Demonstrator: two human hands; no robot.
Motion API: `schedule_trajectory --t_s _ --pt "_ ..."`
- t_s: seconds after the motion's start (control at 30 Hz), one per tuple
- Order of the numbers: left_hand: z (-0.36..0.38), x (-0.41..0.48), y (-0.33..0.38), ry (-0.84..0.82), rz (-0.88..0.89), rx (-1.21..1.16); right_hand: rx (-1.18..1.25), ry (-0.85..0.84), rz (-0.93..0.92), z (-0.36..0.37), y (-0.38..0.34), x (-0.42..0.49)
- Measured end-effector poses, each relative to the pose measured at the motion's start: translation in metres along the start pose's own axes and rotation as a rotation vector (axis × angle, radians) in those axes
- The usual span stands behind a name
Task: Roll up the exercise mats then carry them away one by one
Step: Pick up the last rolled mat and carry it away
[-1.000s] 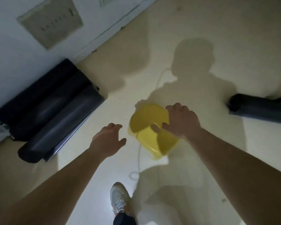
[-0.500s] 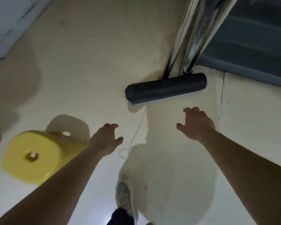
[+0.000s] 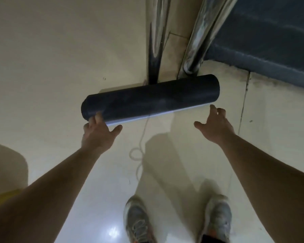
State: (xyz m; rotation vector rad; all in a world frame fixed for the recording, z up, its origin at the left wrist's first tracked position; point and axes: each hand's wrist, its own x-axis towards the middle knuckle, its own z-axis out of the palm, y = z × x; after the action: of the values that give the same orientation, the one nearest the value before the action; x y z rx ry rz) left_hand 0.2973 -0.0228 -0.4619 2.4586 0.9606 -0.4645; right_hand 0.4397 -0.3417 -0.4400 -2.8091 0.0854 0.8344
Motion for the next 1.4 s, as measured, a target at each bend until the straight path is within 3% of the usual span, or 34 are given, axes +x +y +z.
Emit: schedule_trajectory --t_s 0.2,0.33,0.5,0.67,0.83,0.9,0.97,1.03,1.1,1.13,1.23,1.4 --pt "0.059 0.103 0.006 0.255 -0.304 -0.169 0.261 0.131 0.059 0.028 0.020 0.154" --pt "0.072 0.143 -0.007 0.382 -0.530 -0.407 0.359 0.235 0.128 0.040 0.022 0.209" --pt "0.064 0.156 -0.026 0.457 -0.594 -0.569 0.475 0.339 0.188 0.045 0.016 0.230" --pt "0.071 0.151 -0.007 0.516 -0.641 -0.607 0.335 0.438 0.133 0.049 -0.002 0.232" --pt "0.076 0.150 -0.011 0.429 -0.588 -0.566 0.214 0.401 0.121 0.049 0.003 0.243" --pt "0.066 0.150 0.000 0.443 -0.436 -0.254 0.288 0.417 0.187 0.050 -0.001 0.240" --pt "0.055 0.154 0.022 0.400 -0.105 0.015 0.480 0.437 0.394 0.053 -0.013 0.227" --pt "0.050 0.163 0.050 0.113 0.142 0.030 0.759 0.283 0.568 0.078 -0.030 0.208" --pt "0.052 0.171 0.075 -0.193 0.240 0.182 1.015 0.087 0.521 0.114 -0.045 0.187" --pt "0.055 0.176 0.085 -0.252 0.264 0.315 1.092 0.022 0.463 0.142 -0.047 0.190" --pt "0.062 0.192 0.095 -0.260 0.307 0.460 1.341 -0.063 0.393 0.209 -0.055 0.211" --pt "0.065 0.201 0.099 -0.224 0.326 0.496 1.637 -0.016 0.444 0.174 -0.086 0.182"
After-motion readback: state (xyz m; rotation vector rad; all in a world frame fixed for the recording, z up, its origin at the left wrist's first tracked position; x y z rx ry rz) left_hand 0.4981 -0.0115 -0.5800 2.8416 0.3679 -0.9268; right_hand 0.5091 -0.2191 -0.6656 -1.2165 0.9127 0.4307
